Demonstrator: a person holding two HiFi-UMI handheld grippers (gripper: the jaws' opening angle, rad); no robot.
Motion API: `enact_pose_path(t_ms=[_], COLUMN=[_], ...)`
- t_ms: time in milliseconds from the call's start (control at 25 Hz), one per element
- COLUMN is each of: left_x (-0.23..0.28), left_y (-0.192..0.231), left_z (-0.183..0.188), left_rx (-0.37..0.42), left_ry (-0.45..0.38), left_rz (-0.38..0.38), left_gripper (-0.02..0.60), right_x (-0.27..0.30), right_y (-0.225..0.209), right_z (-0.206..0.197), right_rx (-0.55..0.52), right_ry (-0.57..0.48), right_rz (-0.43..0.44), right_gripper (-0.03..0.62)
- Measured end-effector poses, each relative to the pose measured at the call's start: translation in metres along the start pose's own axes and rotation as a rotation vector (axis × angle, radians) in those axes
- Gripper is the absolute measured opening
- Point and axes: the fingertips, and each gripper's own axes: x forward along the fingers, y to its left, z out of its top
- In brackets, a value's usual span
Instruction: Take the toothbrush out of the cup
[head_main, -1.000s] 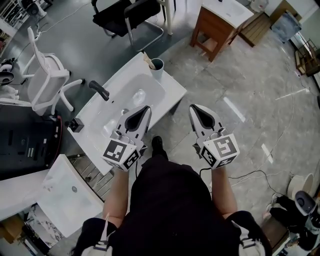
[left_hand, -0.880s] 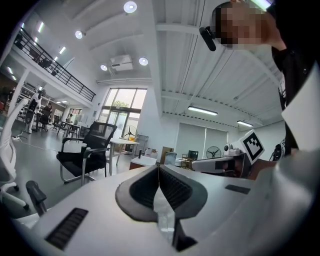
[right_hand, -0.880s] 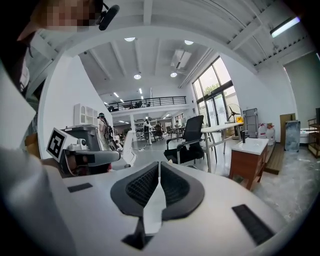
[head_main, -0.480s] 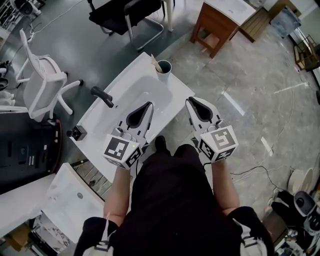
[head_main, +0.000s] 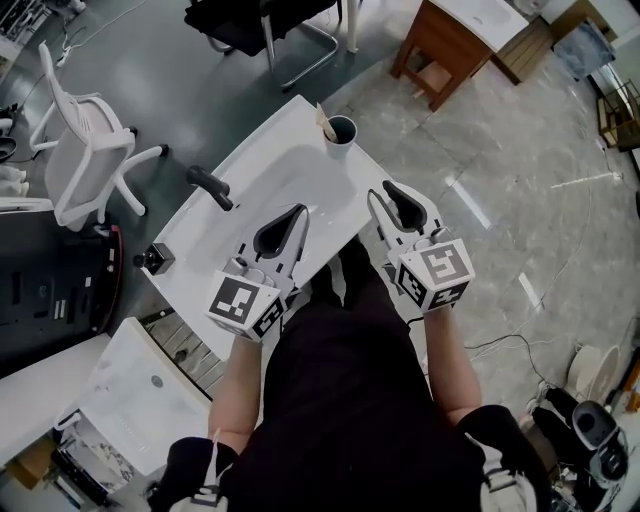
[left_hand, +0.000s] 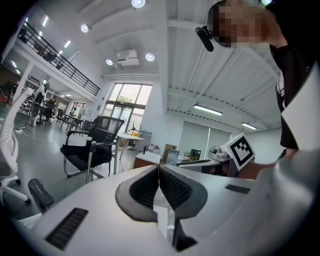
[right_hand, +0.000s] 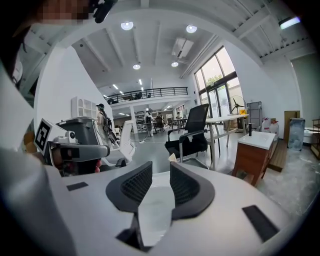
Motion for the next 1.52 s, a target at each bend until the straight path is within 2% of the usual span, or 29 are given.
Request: enact_pose_path(t_ms=[280, 520, 880, 1080, 1400, 1520], left_x=[0.012, 0.031, 0.049, 0.054, 0.062, 0.064], left_y=[0.016, 0.033, 0.055, 0.061, 0.064, 0.067], left_z=[0.003, 0.001, -0.026, -0.034, -0.039, -0.04], left_rx=[-0.015, -0.04, -0.101, -0.12, -0.125, -0.126], left_ry=[0.009, 0.031, 0.101, 0.134, 0.164, 0.17], left_rz=[0.053, 0.094, 0.152, 0.175, 0.17, 0.173], left_gripper=[0.017, 0.016, 0.017, 0.017, 0.017, 0.015], right_x=[0.052, 0.101, 0.157, 0.18, 0.204, 0.207], right_y=[-0.01, -0.022, -0.03, -0.033, -0.033, -0.037], right_z=[-0.001, -0.009, -0.025, -0.041, -0.049, -0.048], right_rx=[-0.002, -0.024, -0.081, -0.09, -0.101, -0.109], right_ry=[0.035, 0.088, 0.161, 0.201, 0.214, 0.21], right_rz=[0.04, 0.061, 0.08, 0.079, 0.077, 0.062], right_gripper=[0.162, 0.184, 0.228, 0.233, 0.231, 0.199])
